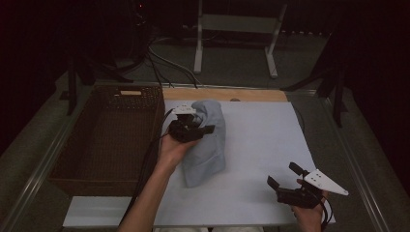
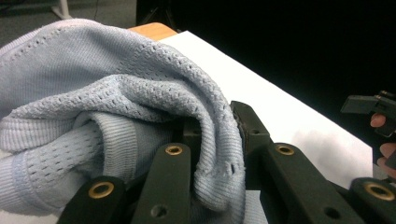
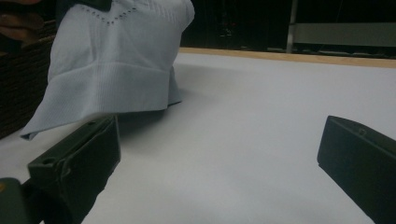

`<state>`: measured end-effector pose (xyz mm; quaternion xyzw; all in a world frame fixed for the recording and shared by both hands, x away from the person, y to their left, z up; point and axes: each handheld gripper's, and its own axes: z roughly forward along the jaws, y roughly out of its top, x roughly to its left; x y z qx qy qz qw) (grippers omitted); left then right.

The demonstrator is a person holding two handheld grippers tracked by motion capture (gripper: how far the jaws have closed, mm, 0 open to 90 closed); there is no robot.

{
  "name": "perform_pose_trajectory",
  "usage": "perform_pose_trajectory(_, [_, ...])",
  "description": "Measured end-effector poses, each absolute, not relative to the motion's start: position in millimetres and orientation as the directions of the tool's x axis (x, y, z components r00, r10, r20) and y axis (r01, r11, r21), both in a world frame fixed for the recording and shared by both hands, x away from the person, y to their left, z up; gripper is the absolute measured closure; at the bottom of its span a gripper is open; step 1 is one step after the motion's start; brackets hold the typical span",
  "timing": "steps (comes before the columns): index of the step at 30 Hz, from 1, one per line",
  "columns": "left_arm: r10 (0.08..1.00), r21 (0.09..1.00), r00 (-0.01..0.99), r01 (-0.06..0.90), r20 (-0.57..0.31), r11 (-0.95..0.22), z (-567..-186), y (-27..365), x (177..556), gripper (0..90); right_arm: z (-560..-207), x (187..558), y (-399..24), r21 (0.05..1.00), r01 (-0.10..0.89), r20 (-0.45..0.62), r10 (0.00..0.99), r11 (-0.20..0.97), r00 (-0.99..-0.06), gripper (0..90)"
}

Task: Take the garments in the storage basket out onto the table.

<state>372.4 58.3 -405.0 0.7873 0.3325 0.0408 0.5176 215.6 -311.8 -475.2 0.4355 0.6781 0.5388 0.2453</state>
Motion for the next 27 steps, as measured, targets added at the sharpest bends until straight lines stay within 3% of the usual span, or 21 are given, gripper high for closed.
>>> perform_pose_trajectory(27, [0.570, 0.821, 0.759, 0.520, -0.315, -0.238, -440, 44, 370, 75.5, -475, 216, -311, 0.943, 0.329, 0.137, 0.853, 0.042, -0.503, 0.0])
